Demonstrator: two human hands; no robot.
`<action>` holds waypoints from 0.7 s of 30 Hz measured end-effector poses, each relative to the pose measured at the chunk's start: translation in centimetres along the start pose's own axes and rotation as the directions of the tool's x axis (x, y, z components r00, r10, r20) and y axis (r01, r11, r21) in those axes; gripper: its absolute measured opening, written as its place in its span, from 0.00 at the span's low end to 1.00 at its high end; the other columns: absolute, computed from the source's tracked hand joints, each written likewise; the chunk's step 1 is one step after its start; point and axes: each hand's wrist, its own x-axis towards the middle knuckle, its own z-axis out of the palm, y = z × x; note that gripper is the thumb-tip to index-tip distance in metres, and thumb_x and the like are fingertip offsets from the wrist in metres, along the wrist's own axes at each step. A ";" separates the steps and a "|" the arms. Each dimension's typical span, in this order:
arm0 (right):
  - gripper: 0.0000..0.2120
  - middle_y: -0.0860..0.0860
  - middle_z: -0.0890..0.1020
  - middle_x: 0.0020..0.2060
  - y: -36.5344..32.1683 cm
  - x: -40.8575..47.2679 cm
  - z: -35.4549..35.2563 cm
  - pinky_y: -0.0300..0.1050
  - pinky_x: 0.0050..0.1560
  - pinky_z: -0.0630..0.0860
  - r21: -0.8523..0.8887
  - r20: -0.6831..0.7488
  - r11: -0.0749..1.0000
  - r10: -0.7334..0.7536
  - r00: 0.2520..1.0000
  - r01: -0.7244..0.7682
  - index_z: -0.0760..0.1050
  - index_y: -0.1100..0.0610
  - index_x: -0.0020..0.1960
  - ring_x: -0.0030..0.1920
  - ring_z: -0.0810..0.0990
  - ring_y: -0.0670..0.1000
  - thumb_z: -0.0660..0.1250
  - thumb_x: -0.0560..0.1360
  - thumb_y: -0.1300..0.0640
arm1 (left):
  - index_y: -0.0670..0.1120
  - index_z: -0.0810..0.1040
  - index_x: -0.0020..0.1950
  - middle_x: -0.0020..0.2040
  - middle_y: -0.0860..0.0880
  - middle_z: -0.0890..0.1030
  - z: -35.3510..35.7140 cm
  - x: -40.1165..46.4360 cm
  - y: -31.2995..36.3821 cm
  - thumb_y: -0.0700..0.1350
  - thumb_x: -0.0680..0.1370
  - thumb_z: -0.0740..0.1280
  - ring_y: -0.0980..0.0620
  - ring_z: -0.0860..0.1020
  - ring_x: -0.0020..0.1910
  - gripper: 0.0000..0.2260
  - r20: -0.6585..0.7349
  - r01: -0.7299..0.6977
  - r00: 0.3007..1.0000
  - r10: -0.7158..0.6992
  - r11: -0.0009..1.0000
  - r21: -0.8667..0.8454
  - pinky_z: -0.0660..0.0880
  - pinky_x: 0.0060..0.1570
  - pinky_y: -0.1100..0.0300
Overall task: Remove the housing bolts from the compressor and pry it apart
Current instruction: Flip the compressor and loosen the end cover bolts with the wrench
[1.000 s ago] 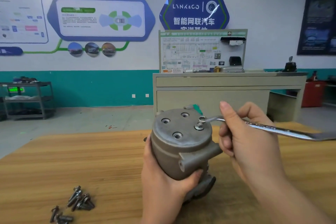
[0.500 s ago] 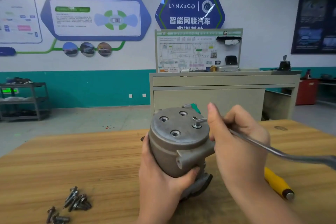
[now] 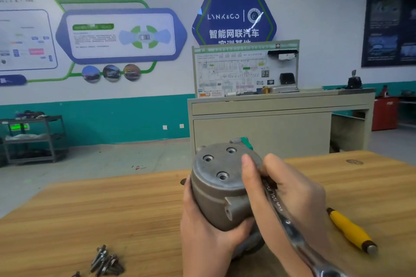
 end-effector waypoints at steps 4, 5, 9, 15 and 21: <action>0.21 0.51 0.72 0.24 0.2 -0.8 -0.9 0.33 0.25 0.67 0.247 0.043 0.897 0.369 0.929 -0.368 0.71 0.57 0.34 0.24 0.68 0.41 0.64 0.74 0.41 | 0.80 0.50 0.63 0.64 0.66 0.71 -0.1 0.8 -0.4 0.62 0.45 0.78 0.73 0.69 0.62 0.55 -0.003 -0.045 0.999 0.045 0.999 0.013 0.66 0.56 0.77; 0.21 0.53 0.73 0.23 0.5 -0.5 -1.2 0.34 0.24 0.67 0.362 0.096 0.800 0.478 0.873 -0.478 0.72 0.58 0.34 0.22 0.69 0.42 0.67 0.73 0.40 | 0.80 0.50 0.63 0.63 0.66 0.71 -0.2 1.0 -0.5 0.63 0.45 0.77 0.76 0.68 0.60 0.54 -0.002 -0.050 0.999 0.050 0.999 0.016 0.65 0.54 0.80; 0.13 0.53 0.72 0.21 3.7 2.1 -2.3 0.31 0.18 0.61 0.599 0.404 0.302 0.685 0.606 -0.741 0.72 0.56 0.30 0.18 0.67 0.47 0.69 0.72 0.56 | 0.82 0.49 0.62 0.61 0.65 0.73 -0.5 1.3 -0.5 0.64 0.45 0.76 0.80 0.67 0.57 0.53 0.015 -0.034 0.999 0.033 0.999 0.023 0.64 0.50 0.82; 0.09 0.49 0.68 0.23 7.5 9.4 -0.1 0.28 0.15 0.56 0.185 0.684 0.149 0.691 0.236 -0.971 0.73 0.62 0.39 0.17 0.64 0.41 0.67 0.76 0.61 | 0.81 0.52 0.62 0.59 0.74 0.73 0.1 1.3 -0.2 0.63 0.46 0.77 0.79 0.68 0.58 0.52 0.032 -0.073 0.997 0.072 0.997 0.022 0.64 0.50 0.82; 0.12 0.48 0.68 0.19 6.1 12.6 3.4 0.33 0.17 0.56 -0.193 0.697 0.487 0.679 0.231 -0.852 0.76 0.60 0.36 0.18 0.61 0.43 0.72 0.74 0.55 | 0.81 0.50 0.63 0.63 0.67 0.72 -0.3 1.3 -0.6 0.64 0.46 0.78 0.74 0.69 0.61 0.54 0.028 -0.056 0.998 0.056 0.998 0.006 0.65 0.52 0.80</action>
